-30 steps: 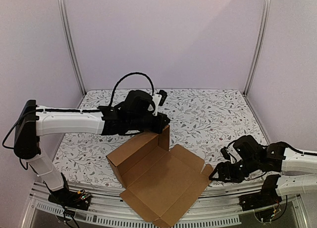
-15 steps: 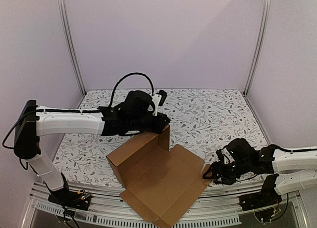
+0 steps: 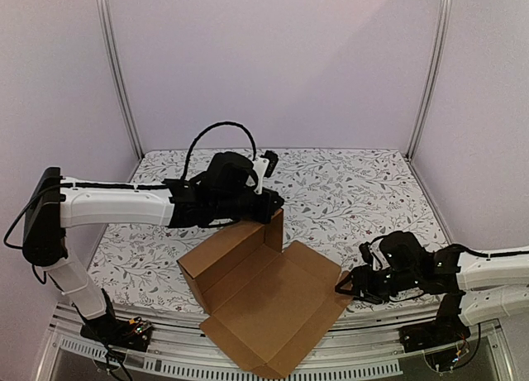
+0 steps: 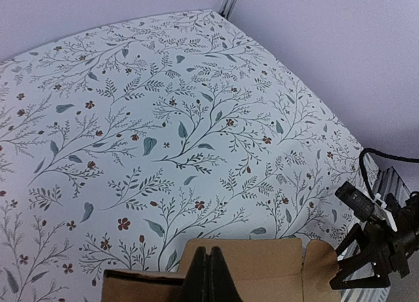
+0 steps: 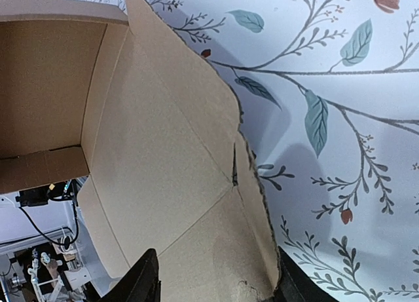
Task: Fold the paper box
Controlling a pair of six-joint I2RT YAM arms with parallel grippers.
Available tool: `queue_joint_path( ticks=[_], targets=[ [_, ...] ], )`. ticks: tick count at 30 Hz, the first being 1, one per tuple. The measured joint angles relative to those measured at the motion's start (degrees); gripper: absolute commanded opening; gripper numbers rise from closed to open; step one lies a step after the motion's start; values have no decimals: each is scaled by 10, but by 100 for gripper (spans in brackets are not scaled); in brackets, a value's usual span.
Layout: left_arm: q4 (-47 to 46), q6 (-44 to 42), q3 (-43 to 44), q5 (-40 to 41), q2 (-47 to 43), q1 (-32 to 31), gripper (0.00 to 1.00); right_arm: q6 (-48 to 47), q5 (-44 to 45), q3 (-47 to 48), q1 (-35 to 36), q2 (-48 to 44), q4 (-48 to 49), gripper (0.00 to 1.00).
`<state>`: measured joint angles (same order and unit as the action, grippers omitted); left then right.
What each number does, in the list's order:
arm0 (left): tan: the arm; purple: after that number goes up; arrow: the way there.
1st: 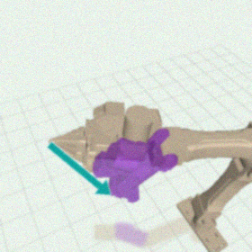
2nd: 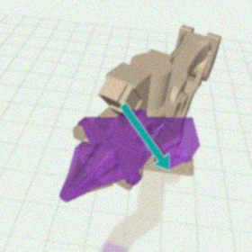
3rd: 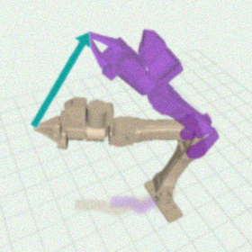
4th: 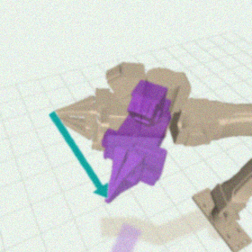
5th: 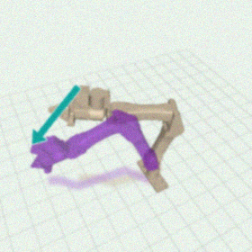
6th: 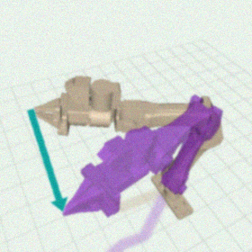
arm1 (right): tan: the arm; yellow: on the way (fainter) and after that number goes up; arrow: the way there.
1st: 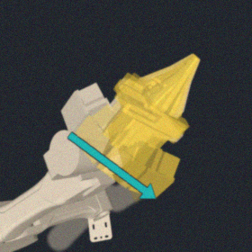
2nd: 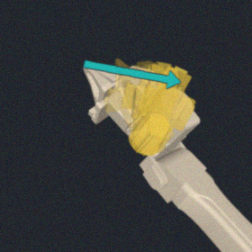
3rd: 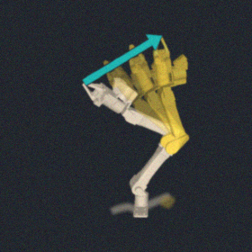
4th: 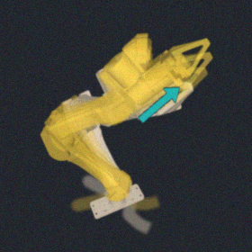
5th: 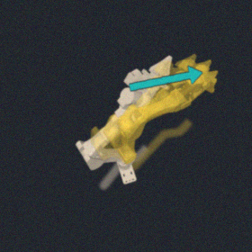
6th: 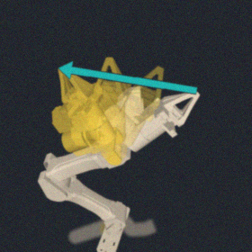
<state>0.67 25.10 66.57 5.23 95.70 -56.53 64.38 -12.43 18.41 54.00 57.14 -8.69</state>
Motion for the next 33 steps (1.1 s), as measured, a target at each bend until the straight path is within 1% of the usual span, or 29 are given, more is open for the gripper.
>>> queue_joint_path(
  ticks=[2, 6, 9, 13, 15, 19, 25, 28, 33],
  targets=[
    [0, 0, 0, 0, 0, 0, 0, 1, 6, -5, 0, -10, 6, 46],
    [-6, 0, -5, 0, -2, 0, 0, 7, 17, -14, 0, -21, 16, 39],
    [-9, 0, -7, 0, -2, 0, 0, 10, 22, -16, 0, -23, 19, 30],
    [-10, 0, -7, 1, -2, 0, 0, 11, 27, -16, 0, -23, 25, 8],
    [-10, 0, -7, 2, -2, 0, 0, 13, 29, -17, 1, -21, 28, 0],
    [-6, 0, -8, 3, -5, 0, 1, 12, 31, -17, 1, -19, 32, 0],
    [9, 0, -14, 11, -19, 0, 11, -5, 38, 4, 1, -19, 16, 0],
    [26, -3, -16, 18, -30, 0, 16, -29, 45, 42, 1, -19, -15, 0],
    [53, -12, -19, 34, -52, 0, 27, -95, 55, 139, 4, -18, -98, 0]
  ],
)
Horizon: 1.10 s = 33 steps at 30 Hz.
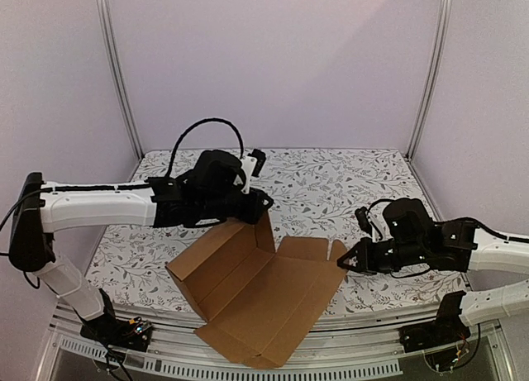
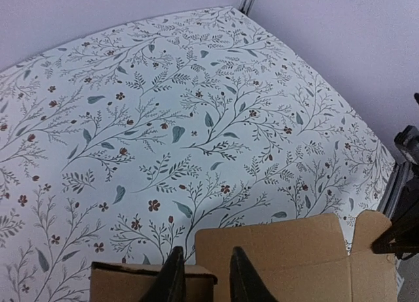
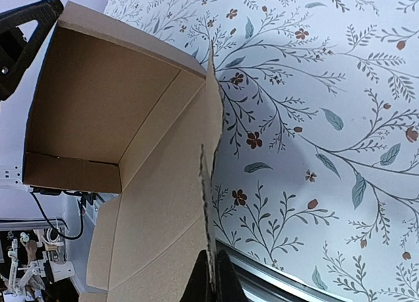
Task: Fold the paper box
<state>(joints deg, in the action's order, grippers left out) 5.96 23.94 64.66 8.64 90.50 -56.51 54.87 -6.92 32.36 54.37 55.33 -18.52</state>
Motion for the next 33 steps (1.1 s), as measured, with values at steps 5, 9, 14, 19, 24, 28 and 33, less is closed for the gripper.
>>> queue_joint_path(
  ticks=[5, 9, 14, 19, 24, 28, 33],
  targets=[
    [31, -13, -6, 29, -43, 2, 36, -89, 18, 106, 1, 14, -108, 0],
    [55, -22, -9, 55, -90, 6, 40, -166, 45, 185, 1, 37, -190, 0],
    [82, -31, -21, 85, -148, 9, 42, -265, 82, 289, 1, 78, -280, 0],
    [99, -34, -43, 105, -200, 13, 44, -363, 111, 384, 1, 120, -348, 0],
    [121, -34, -61, 119, -257, 13, 46, -476, 139, 476, 1, 155, -396, 0],
    [127, -34, -74, 131, -297, 13, 47, -565, 162, 518, 1, 169, -408, 0],
    [138, -36, -84, 143, -325, 13, 47, -697, 177, 558, 1, 184, -425, 0]
  ],
)
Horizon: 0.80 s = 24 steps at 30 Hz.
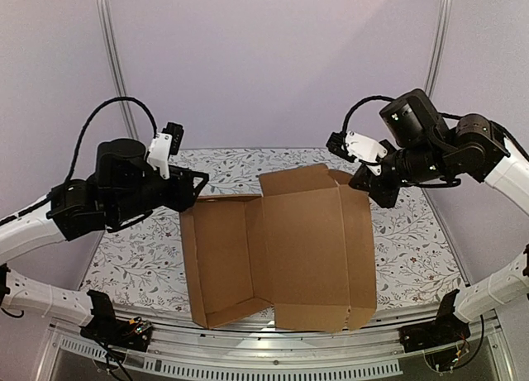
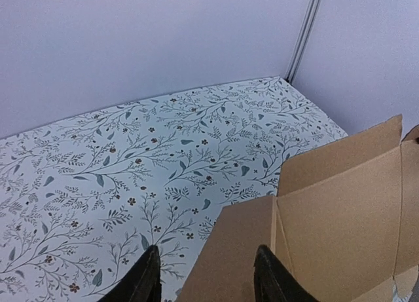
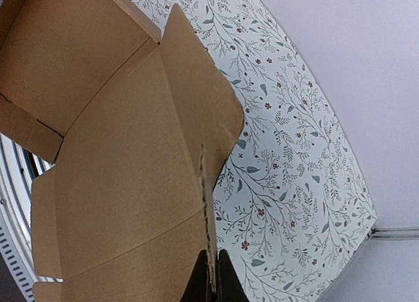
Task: Fold the paper box
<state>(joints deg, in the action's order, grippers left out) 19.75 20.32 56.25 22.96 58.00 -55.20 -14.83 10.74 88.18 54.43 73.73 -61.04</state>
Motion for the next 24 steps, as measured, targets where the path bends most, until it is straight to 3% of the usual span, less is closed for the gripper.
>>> queue_joint_path(
  ticks=[14, 24],
  targets=[
    [27, -6, -1, 10, -45, 0, 49, -284, 68, 143, 0, 26, -68, 0],
    [37, -5, -11, 13, -51, 0, 49, -398, 157, 246, 38, 140, -97, 0]
  ],
)
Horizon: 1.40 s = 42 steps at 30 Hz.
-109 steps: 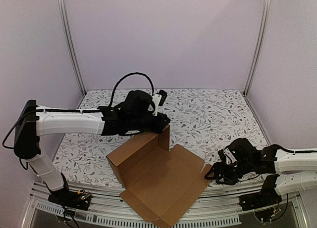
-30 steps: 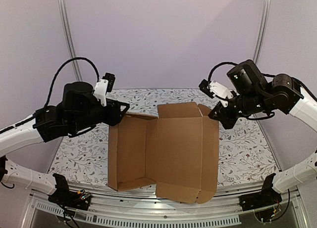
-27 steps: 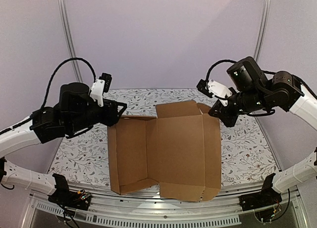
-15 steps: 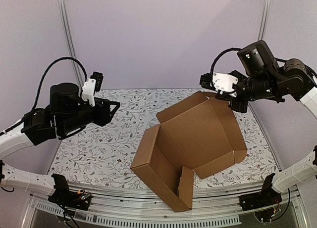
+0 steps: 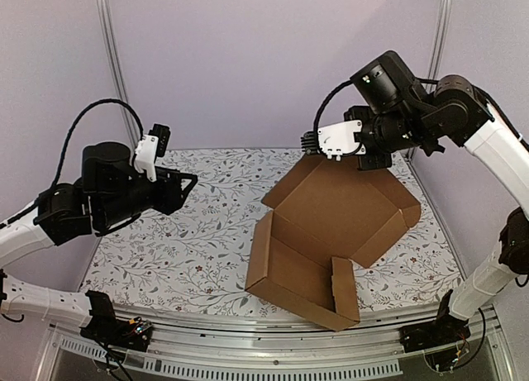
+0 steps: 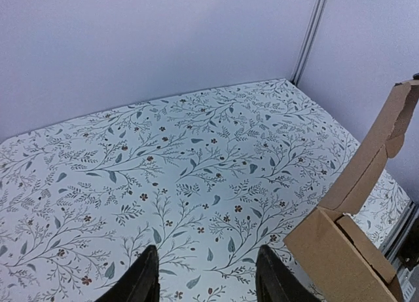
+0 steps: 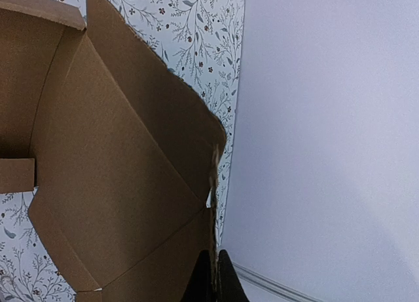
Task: Fold the paper box
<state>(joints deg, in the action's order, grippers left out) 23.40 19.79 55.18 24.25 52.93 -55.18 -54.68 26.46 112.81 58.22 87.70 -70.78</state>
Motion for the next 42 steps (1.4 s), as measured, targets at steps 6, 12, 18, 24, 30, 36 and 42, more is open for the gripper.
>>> queue_joint_path(
  ticks=[6, 12, 18, 24, 30, 36, 42],
  targets=[
    [2, 5, -9, 0, -2, 0, 49, -39, 37, 31, 21, 64, 18, 0],
    [5, 14, -18, -3, -4, 0, 49, -64, 52, 61, 50, 139, -12, 0],
    [5, 17, -26, -6, -6, 0, 49, -78, 91, 69, 73, 178, -31, 0],
    [6, 19, -27, -7, -7, 0, 50, -94, 144, 80, 90, 178, -35, 0],
    [3, 19, -30, -7, -8, 0, 50, -101, 183, 83, 103, 178, -17, 0],
    [1, 26, -36, -13, -4, 0, 50, -99, 202, 89, 104, 195, 10, 12],
    [-3, 30, -45, -17, 0, 0, 50, -100, 210, 89, 105, 232, 39, 23]
  ],
)
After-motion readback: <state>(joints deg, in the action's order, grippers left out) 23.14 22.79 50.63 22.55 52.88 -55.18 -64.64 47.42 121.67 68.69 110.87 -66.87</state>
